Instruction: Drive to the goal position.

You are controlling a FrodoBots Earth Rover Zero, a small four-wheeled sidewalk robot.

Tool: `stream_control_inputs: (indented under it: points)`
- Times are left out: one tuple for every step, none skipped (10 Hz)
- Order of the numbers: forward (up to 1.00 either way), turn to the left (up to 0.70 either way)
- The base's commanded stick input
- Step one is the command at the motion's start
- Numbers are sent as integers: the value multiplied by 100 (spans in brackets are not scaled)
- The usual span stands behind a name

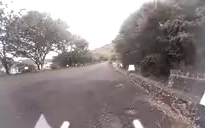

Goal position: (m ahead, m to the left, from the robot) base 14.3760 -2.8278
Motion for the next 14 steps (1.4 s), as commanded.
stream_control_inputs:
  points:
    - [50, 0]
    - [50, 0]
    - [50, 0]
    - [50, -3]
    - [50, -41]
    - [50, -50]
    - [50, -50]
    - [50, -47]
    - [50, -2]
    - [50, 0]
    - [50, 0]
    - [50, 0]
    - [50, 0]
    - [50, 0]
